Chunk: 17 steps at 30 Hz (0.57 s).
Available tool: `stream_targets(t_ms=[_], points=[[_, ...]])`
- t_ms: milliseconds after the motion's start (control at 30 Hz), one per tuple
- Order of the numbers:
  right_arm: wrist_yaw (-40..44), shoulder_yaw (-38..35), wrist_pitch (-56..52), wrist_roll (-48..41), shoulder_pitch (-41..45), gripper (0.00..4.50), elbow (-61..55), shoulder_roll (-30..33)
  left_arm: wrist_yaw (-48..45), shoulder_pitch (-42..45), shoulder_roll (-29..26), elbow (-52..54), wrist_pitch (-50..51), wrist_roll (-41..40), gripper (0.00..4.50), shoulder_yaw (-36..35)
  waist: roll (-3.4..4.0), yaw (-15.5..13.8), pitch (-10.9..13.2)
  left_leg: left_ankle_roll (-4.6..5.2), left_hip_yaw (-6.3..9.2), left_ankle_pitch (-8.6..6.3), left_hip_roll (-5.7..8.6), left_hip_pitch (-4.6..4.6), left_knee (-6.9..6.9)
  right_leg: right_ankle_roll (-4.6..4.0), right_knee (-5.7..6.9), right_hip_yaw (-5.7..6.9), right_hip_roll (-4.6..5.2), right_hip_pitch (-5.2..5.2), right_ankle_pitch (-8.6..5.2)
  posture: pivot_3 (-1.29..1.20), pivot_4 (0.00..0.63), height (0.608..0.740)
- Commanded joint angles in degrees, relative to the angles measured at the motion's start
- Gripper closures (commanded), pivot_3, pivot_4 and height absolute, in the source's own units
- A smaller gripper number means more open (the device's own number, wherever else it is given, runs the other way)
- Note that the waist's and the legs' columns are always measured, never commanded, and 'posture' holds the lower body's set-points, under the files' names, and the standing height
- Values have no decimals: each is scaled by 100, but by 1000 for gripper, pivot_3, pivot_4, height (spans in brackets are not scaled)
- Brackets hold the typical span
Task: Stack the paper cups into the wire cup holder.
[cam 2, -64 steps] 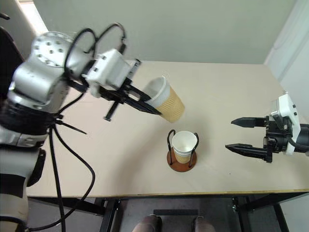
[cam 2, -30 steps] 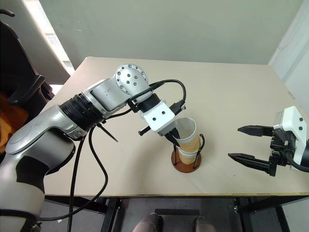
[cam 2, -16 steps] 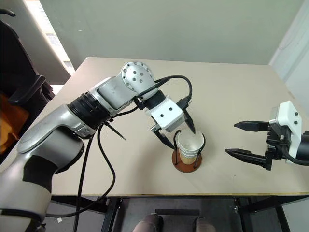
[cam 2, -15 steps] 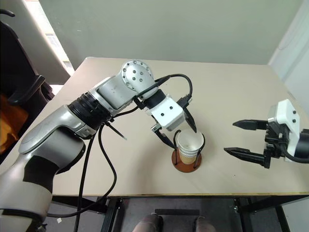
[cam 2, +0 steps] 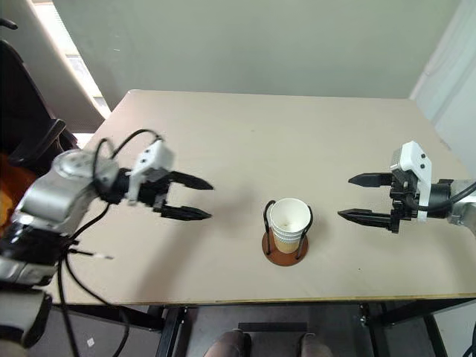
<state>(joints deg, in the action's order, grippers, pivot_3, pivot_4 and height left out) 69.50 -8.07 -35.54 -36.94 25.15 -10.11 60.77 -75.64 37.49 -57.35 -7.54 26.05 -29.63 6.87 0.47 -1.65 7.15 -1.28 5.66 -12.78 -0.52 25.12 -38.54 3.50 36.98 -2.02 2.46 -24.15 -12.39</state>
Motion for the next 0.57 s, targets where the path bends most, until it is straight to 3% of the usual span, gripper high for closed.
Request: stream_targets(t_ms=[33, 267, 567], points=[[292, 101, 35, 16, 187, 0, -41, 70, 325, -588, -125, 541, 354, -265, 725, -783, 0, 2, 0, 0, -1, 0, 0, -3, 2, -29, 1, 0, 1, 1, -15, 0, 150, 740], [421, -12, -27, 33, 227, 0, 83, 197, 388, -1233, -372, 771, 736, -484, 725, -1720, -2, 15, 0, 0, 2, -1, -8, -20, 44, -88, 9, 15, 0, -5, -19, 0, 150, 740], [384, -42, -40, 83, 172, 0, 55, 257, 289, -1130, -528, 739, 878, -459, 725, -1822, -2, 22, 0, 4, 10, -3, -19, -28, 60, -125, 13, 26, -7, -10, -4, 0, 150, 740]])
